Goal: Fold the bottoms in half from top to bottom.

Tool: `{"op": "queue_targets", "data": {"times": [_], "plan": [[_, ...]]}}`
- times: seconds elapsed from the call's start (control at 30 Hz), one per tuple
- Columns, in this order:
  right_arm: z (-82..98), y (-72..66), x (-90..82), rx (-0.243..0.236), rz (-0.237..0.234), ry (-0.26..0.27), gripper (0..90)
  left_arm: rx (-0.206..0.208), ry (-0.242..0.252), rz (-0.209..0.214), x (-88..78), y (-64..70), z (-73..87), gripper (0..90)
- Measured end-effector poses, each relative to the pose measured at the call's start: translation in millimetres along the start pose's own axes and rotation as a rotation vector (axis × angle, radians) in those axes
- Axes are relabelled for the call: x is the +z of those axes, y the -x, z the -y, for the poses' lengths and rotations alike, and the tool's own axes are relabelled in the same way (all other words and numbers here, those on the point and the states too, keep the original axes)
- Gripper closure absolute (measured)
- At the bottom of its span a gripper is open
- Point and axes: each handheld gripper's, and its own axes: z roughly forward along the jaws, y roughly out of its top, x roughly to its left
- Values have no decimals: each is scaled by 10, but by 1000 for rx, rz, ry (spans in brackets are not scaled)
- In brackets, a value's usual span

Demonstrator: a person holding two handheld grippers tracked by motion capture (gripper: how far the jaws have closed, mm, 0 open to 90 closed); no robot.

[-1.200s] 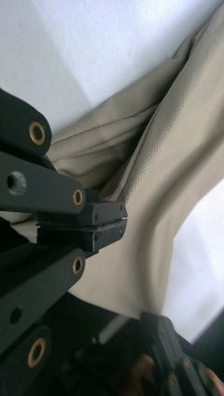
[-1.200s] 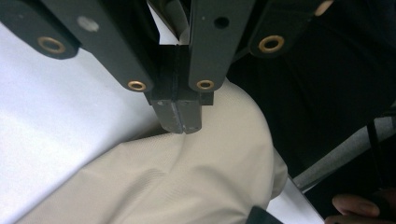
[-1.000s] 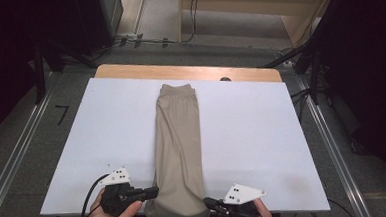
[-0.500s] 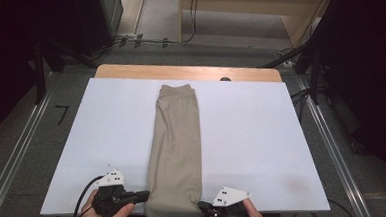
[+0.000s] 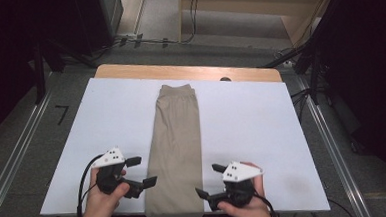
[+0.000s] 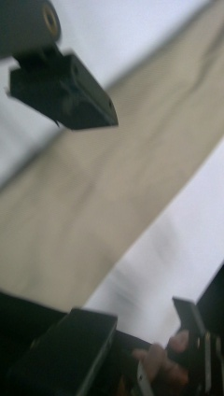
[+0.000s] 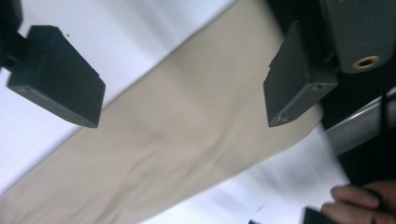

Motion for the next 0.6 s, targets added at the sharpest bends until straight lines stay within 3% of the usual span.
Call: {"op": "queue_targets", "data": {"times": [0.13,0.27,0.47,0.6], "plan": [[-289,353,165,32,-8,39,80,26,35,-17,157,-285,-240,21],[-532,683,411,21,33,40,79,-8,49,-26,371,-594,-442,22],[-737,1223,816,110,49,42,123,8,6,-102,693,-974,-660,22],[-813,1515,1078,153,85,15,183,-84,7,-108,842,-1229,-796,78]]}}
